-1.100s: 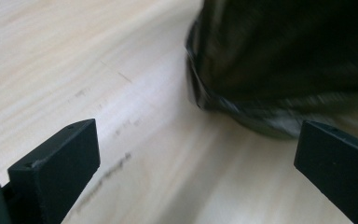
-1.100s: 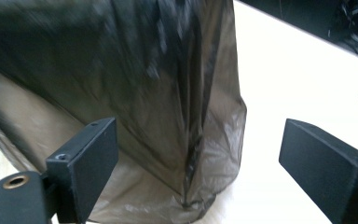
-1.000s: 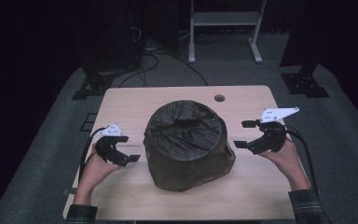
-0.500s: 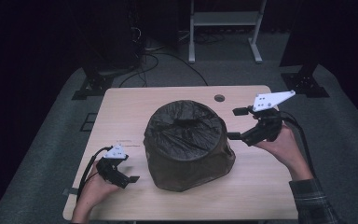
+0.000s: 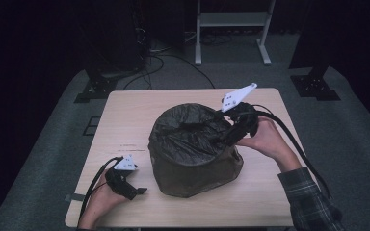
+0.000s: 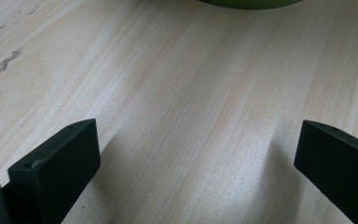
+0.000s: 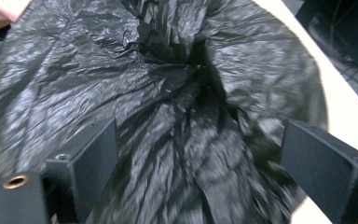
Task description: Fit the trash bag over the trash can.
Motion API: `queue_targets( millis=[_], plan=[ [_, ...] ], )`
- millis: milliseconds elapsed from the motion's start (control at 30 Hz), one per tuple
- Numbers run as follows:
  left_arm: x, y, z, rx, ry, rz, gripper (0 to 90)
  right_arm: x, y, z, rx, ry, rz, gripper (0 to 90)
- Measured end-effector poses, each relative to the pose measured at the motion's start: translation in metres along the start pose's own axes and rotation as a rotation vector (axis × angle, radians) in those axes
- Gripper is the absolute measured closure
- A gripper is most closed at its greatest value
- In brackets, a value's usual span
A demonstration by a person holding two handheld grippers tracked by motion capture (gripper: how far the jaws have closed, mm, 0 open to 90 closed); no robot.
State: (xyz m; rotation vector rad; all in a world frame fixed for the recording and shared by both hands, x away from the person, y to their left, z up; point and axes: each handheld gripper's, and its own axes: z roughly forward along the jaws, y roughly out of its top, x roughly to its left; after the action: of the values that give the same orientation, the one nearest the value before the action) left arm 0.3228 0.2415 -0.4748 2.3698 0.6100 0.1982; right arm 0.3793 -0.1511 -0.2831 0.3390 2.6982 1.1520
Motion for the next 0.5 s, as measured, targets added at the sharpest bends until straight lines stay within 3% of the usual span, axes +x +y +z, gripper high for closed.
queue_targets(
  millis=[300, 500],
  plan=[
    [-0.001, -0.002, 0.002, -0.011, 0.019, 0.025, 0.0, 0.003, 0.008, 0.032, 0.167, 0.035, -0.014, 10.1],
    [-0.001, -0.004, 0.002, -0.033, 0.020, 0.026, 0.0, 0.003, 0.005, 0.043, 0.272, 0.078, 0.011, 11.1]
  ],
)
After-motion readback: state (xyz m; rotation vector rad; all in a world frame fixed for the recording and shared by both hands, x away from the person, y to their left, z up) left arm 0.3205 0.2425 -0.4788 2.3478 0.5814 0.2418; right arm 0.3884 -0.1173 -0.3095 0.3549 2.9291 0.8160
